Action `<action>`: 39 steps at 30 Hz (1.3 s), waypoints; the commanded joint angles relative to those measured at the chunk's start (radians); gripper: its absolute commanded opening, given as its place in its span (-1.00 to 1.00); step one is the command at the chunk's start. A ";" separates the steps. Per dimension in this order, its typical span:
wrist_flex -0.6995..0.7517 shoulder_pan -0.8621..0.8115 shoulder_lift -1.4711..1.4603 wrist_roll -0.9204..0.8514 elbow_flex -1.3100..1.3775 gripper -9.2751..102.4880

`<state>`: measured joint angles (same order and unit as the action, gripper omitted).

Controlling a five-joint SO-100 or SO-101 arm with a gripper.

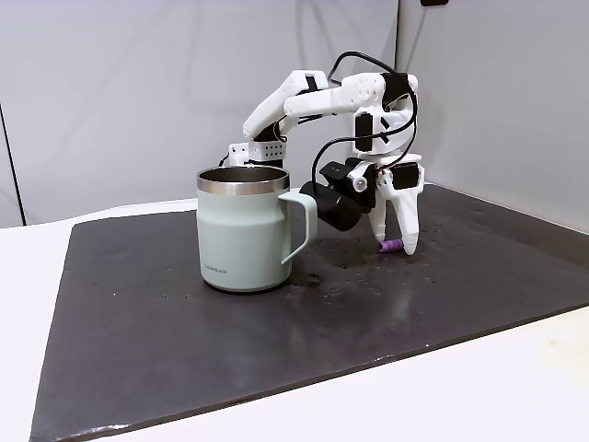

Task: Grasp a pengrip and put it in the cup.

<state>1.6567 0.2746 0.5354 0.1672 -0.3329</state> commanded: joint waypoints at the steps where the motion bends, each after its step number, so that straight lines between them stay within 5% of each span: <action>1: 0.014 0.009 -0.014 -0.017 0.083 -0.36; 26: 0.025 0.081 -0.114 -0.020 0.170 -0.83; 39: 0.028 0.067 0.328 -0.058 -0.012 -0.83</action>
<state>1.6705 0.3467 0.6703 0.1289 -0.3329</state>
